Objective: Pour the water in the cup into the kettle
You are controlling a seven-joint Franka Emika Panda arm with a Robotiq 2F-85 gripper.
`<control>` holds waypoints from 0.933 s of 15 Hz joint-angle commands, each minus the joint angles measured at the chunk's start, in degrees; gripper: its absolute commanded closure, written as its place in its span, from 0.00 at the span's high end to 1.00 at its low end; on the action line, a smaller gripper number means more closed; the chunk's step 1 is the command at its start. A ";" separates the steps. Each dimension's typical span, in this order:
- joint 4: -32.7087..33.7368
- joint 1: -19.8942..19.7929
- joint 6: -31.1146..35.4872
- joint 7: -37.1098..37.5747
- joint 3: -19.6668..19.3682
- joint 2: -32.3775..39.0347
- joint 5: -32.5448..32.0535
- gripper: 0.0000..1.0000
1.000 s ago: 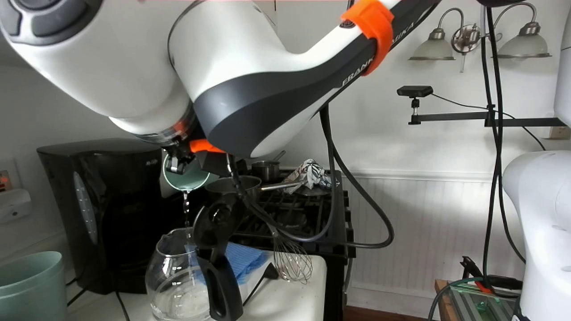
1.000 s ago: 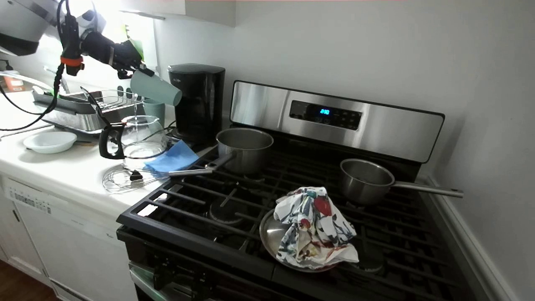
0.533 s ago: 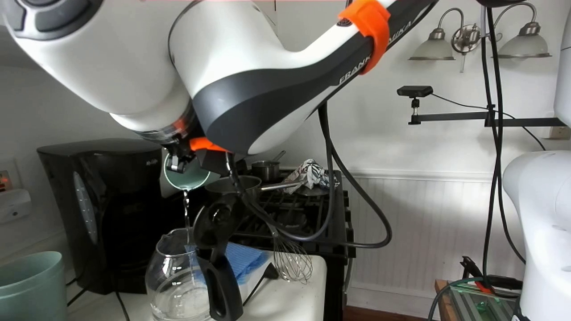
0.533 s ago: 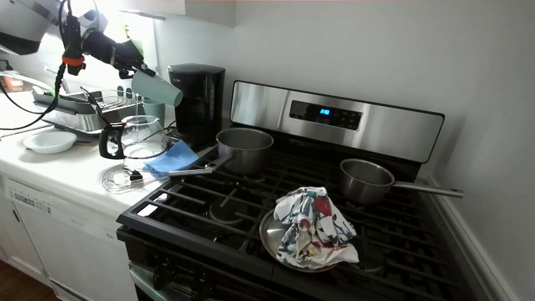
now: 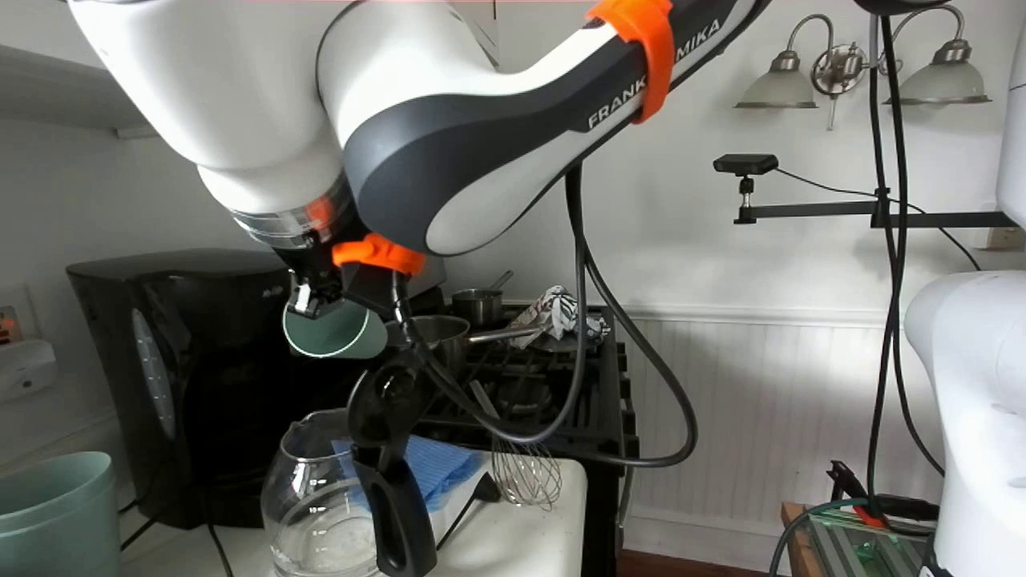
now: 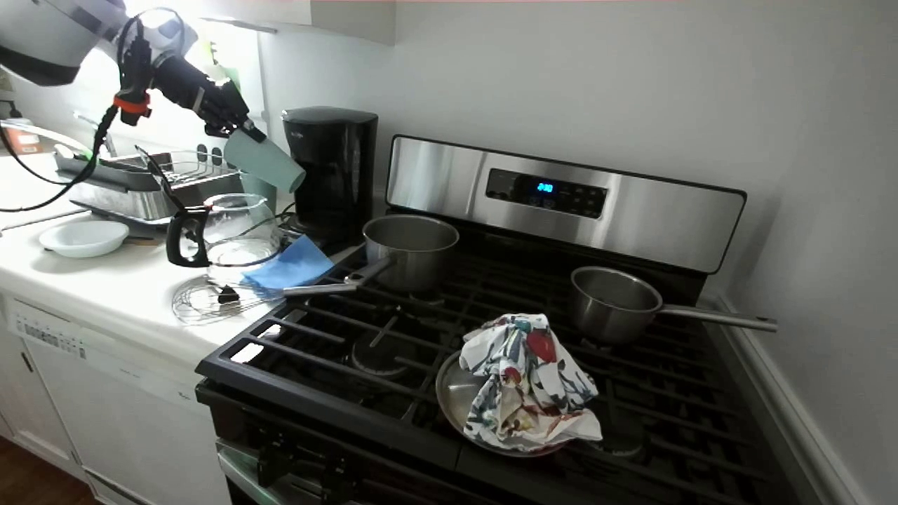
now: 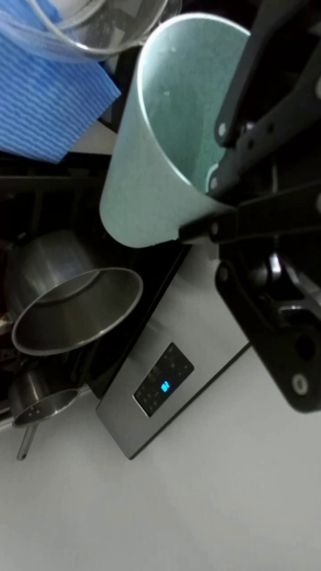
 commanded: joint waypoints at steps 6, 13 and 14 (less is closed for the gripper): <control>-1.09 -1.09 7.36 -2.93 -1.58 -2.42 9.32 0.01; -4.17 -1.64 6.61 -8.19 -2.13 -6.93 15.20 0.01; -5.20 -1.87 6.96 -8.74 -2.36 -7.92 15.27 0.01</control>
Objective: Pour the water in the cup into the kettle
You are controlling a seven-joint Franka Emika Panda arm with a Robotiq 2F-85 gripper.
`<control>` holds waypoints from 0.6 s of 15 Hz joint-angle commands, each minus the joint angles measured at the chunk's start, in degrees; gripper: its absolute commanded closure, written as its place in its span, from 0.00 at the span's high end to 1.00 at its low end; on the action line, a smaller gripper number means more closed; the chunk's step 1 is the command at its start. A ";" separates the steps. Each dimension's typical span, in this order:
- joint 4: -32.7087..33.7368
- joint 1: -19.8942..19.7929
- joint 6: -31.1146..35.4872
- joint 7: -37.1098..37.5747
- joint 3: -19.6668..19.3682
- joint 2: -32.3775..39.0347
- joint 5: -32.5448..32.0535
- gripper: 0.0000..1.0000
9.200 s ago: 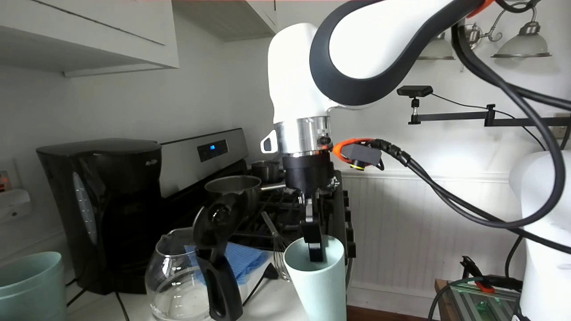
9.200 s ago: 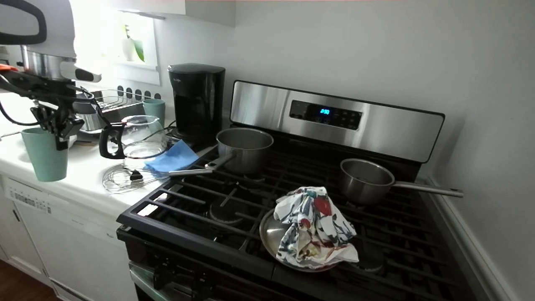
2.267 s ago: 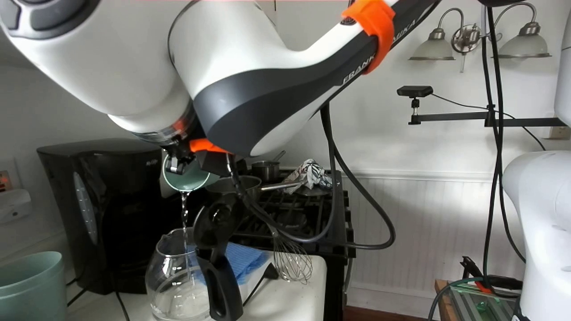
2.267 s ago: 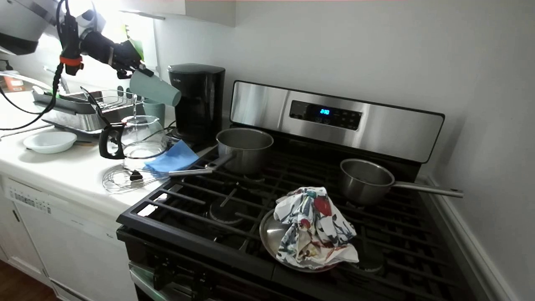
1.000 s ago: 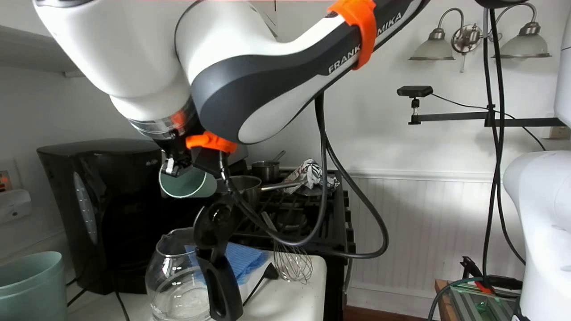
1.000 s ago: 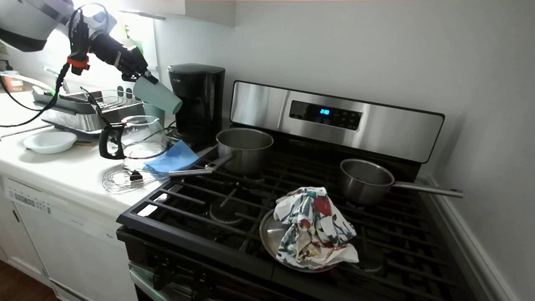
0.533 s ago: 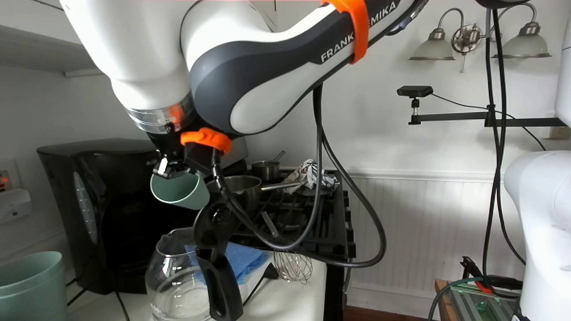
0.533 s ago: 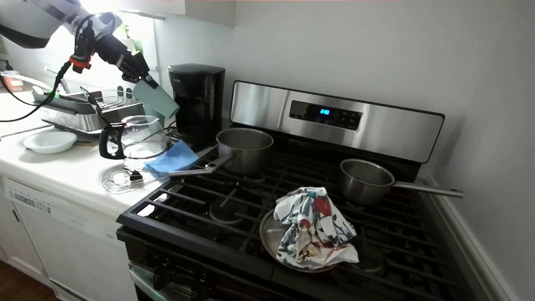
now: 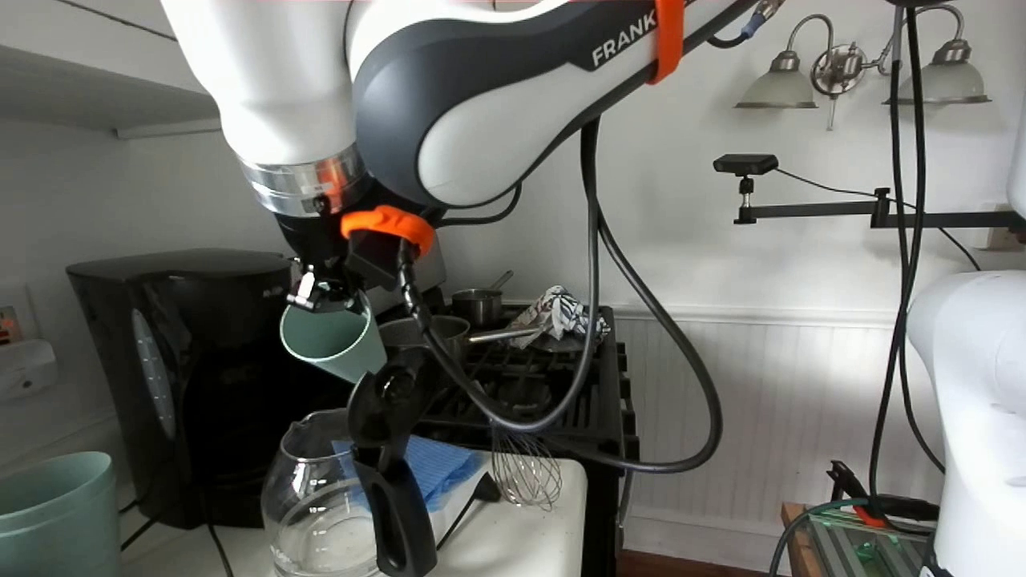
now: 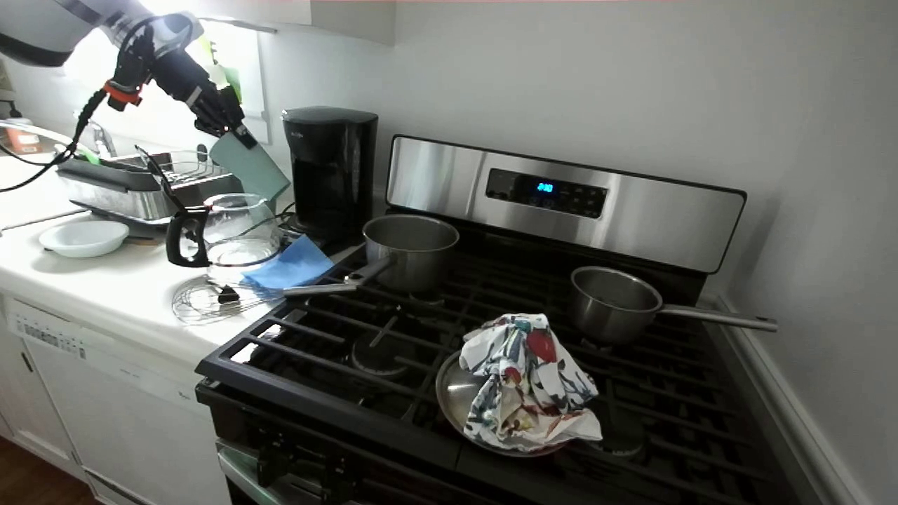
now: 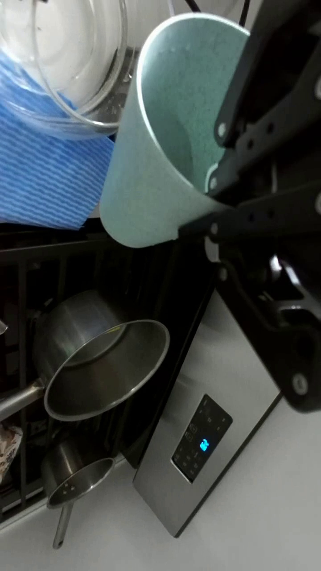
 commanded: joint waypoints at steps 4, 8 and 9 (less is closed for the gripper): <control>-8.30 -1.83 2.82 -4.97 -1.65 -8.11 4.46 0.01; -13.41 -3.06 6.40 -5.06 -2.52 -11.63 6.43 0.01; -14.53 -3.35 7.19 -4.86 -2.64 -12.34 6.67 0.01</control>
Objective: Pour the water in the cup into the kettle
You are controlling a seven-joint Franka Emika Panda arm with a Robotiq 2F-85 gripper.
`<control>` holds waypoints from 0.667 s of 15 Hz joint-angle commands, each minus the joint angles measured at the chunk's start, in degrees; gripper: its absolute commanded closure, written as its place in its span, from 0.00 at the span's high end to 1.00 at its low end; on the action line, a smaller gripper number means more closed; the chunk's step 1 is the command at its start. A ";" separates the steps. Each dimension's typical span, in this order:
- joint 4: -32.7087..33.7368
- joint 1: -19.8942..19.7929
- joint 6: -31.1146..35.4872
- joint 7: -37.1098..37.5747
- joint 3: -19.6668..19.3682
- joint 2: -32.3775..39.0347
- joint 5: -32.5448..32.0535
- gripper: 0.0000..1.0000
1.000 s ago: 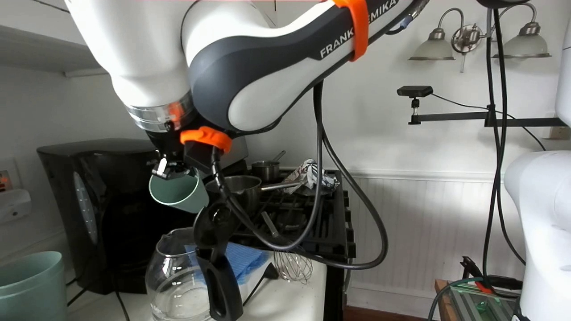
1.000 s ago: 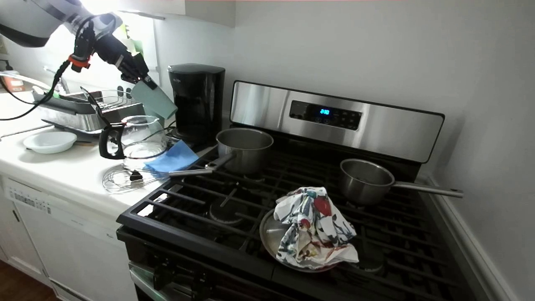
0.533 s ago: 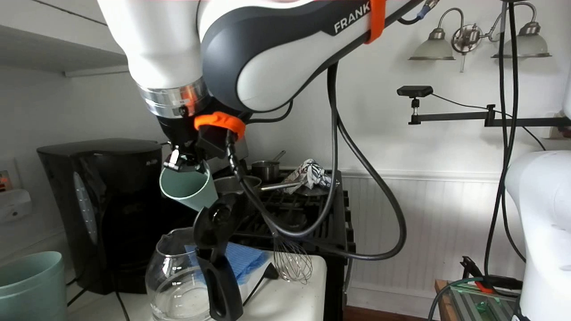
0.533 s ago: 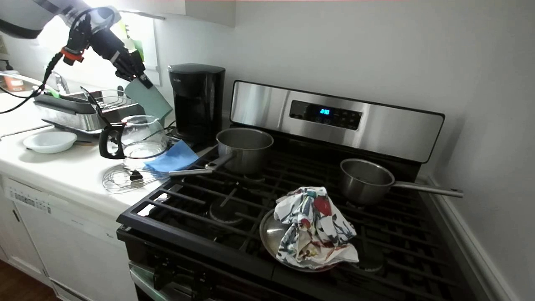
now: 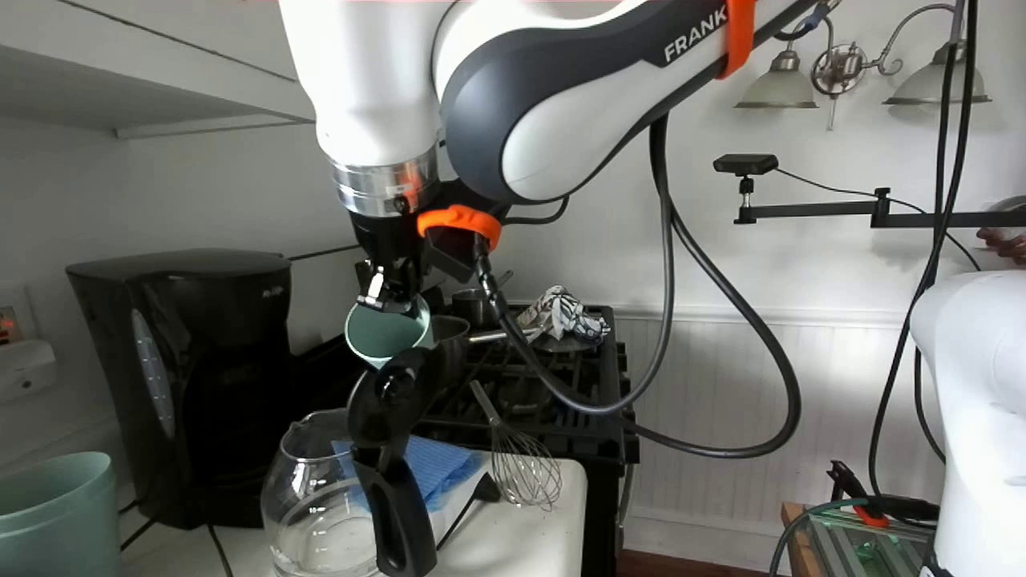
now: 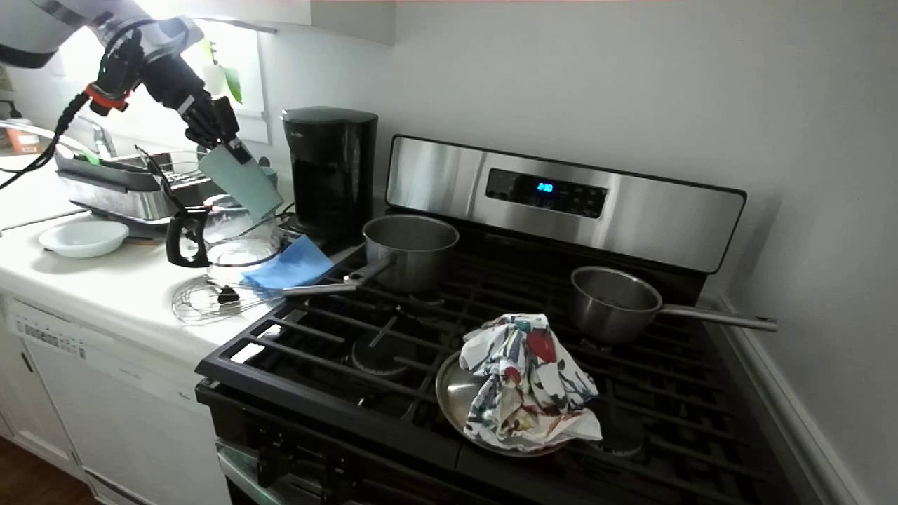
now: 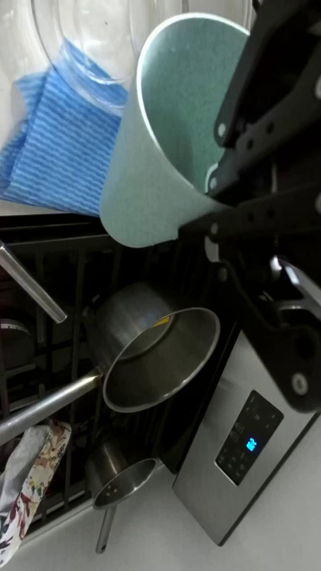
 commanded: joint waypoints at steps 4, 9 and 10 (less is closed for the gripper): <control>-8.94 -2.48 7.53 -1.67 -1.37 -7.59 4.03 0.01; -13.63 -3.50 12.39 -5.67 -2.57 -10.99 10.07 0.01; -14.31 -3.69 12.34 -7.21 -2.69 -11.70 11.92 0.01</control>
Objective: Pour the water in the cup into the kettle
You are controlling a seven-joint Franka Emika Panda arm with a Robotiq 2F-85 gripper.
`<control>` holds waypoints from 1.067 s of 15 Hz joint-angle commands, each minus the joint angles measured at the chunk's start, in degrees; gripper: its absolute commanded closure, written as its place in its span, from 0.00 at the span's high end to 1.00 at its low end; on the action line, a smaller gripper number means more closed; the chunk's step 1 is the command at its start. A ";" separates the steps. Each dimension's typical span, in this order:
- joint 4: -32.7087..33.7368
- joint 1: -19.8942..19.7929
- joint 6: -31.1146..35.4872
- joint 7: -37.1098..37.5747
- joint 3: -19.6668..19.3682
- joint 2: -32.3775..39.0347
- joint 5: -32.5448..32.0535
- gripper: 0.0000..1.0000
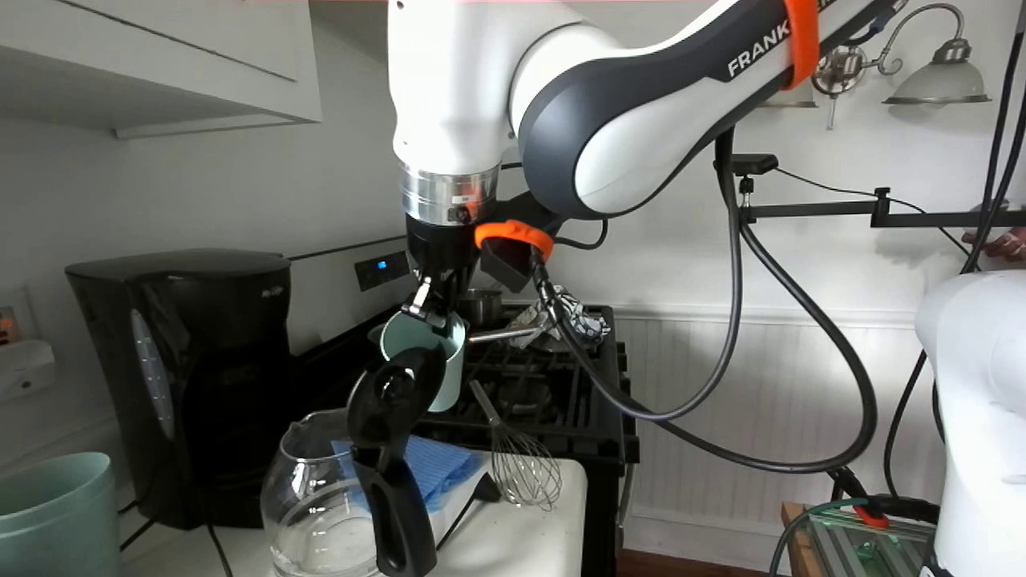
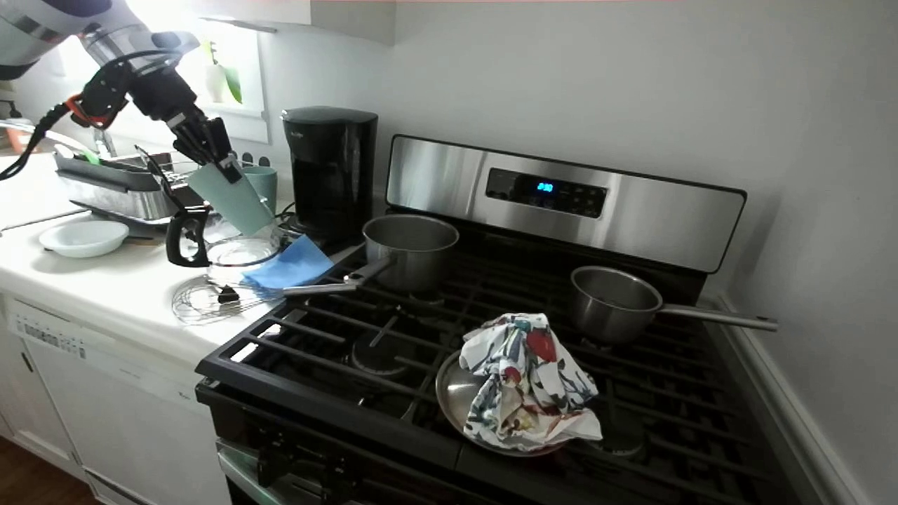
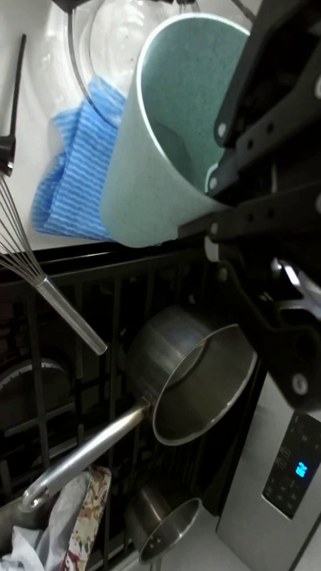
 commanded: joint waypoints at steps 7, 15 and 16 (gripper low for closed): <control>-6.71 -2.47 0.84 -12.29 -0.43 -8.40 14.91 0.01; -8.41 -1.93 -3.20 -24.29 -1.33 -10.55 21.59 0.01; -8.78 -1.40 -2.09 -26.59 -1.84 -10.67 22.86 0.01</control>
